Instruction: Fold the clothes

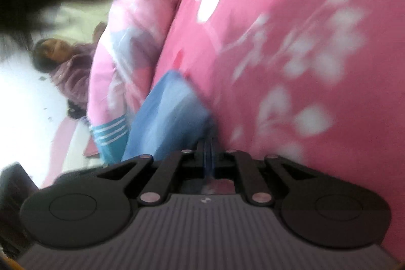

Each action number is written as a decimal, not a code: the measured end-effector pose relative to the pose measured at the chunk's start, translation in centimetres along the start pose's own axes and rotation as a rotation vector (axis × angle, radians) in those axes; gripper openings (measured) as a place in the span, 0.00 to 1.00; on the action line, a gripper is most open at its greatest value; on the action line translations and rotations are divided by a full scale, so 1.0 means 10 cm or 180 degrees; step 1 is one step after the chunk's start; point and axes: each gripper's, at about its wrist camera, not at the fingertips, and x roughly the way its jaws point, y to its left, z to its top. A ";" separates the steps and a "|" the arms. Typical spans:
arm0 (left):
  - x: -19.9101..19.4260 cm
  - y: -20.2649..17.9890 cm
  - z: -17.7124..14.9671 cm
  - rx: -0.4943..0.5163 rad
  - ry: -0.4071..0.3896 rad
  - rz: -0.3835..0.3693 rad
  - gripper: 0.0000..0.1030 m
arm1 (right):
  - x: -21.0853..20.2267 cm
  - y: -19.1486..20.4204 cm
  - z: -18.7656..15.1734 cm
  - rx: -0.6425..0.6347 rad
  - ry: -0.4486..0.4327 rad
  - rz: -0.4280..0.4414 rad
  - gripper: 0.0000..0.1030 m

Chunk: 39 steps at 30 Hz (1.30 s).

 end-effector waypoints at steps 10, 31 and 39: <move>0.00 -0.02 -0.02 -0.0118 0.0200 -0.0040 0.23 | 0.40 0.34 0.12 -0.1142 0.0458 0.0184 0.01; 0.06 -0.12 0.42 0.0131 0.0373 0.0301 0.12 | 0.05 -0.19 0.44 -0.0001 0.0421 0.0011 0.06; 0.13 -0.79 -0.21 0.2618 0.0071 0.1158 0.11 | 0.08 -0.21 0.52 -0.0085 0.0503 0.0024 0.06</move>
